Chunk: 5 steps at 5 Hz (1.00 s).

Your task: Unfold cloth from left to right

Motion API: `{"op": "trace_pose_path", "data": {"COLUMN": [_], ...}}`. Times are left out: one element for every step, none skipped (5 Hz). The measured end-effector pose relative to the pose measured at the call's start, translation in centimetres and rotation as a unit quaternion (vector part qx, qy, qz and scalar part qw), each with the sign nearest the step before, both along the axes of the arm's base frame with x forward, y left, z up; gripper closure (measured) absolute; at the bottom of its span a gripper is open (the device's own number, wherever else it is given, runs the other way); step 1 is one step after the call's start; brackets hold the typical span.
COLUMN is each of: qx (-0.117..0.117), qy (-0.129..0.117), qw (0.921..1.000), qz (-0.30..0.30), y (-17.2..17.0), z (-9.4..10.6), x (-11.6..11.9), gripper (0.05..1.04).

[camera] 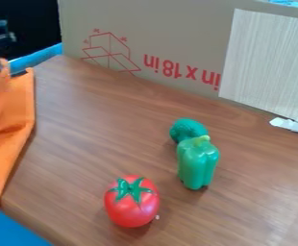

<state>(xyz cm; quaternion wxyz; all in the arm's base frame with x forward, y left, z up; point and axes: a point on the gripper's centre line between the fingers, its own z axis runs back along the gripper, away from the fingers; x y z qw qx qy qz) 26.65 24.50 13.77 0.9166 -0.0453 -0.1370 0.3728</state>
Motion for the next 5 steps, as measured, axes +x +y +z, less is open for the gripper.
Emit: {"op": "trace_pose_path", "data": {"qx": [0.003, -0.024, -0.031, -0.022, -0.014], "qy": [0.001, 0.019, 0.031, 0.041, 0.040], "qw": [1.0000, 0.9995, 0.9990, 0.9989, 0.9987], "qz": [-0.005, -0.006, -0.008, 0.010, 0.030], "y": [-3.0, -6.0, -8.5, -10.3, -11.8], "z": [1.0, 1.1, 1.7, 1.5, 1.3], "x": [1.4, 2.4, 3.8, 4.7, 6.0], "gripper": [1.030, 1.030, 1.030, 1.030, 1.030]}}
